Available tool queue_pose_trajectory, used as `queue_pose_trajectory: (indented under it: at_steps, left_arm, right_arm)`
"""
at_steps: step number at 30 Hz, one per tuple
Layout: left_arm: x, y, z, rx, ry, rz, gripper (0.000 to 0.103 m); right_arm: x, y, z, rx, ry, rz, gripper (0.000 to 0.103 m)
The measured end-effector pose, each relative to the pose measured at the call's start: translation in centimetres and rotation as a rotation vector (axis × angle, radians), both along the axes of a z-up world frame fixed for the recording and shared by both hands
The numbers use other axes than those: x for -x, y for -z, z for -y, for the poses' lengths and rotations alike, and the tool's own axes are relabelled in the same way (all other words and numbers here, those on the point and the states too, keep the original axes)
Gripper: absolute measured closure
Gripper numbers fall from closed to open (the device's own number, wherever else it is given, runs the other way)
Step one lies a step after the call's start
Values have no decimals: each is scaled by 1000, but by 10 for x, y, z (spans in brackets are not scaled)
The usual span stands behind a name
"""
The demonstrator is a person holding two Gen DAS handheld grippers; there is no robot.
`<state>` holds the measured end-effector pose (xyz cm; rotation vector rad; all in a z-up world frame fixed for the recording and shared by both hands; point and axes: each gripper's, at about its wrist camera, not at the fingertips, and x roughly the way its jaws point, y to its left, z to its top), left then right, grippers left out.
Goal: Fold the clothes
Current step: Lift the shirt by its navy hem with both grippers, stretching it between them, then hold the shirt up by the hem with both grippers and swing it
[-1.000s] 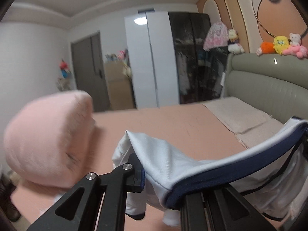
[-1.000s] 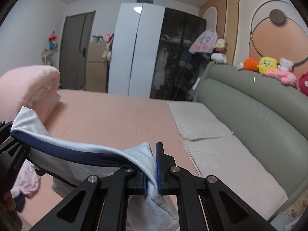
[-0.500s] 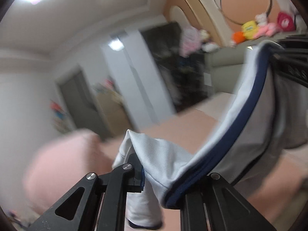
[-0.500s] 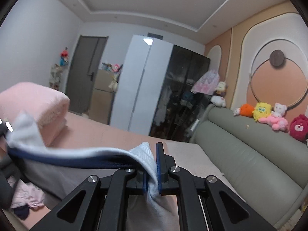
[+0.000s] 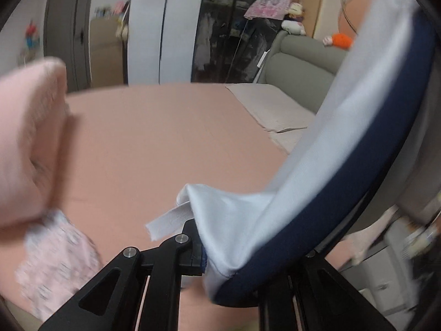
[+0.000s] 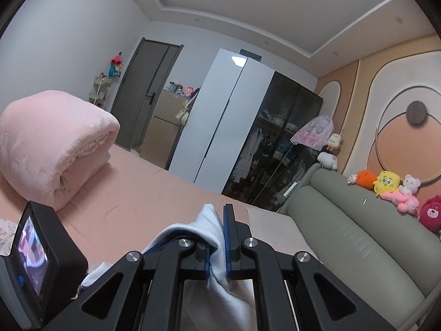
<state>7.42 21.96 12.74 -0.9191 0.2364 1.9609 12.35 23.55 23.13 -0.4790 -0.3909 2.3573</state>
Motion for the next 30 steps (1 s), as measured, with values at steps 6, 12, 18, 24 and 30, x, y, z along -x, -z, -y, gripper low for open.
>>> queue_pose_trajectory:
  at_steps: [6,12,18,24,30]
  left_arm:
    - [-2,-6,-4,23,-33,-62,90]
    - [-6,1,7,52,-25,-81,87]
    - [21,1,41,-105,-5,203,64]
    - [19,-5,34,-138,116,246,33]
    - [14,-8,18,-68,59,160,30]
  right_arm:
    - [-1,3,-9,7,36,-28,99]
    - [-6,8,-21,17,66,-43,99]
    - [-6,19,-41,72,103,-47,99]
    - [-4,19,-34,64,87,-42,99]
    - [-4,20,-28,113,42,-48,99]
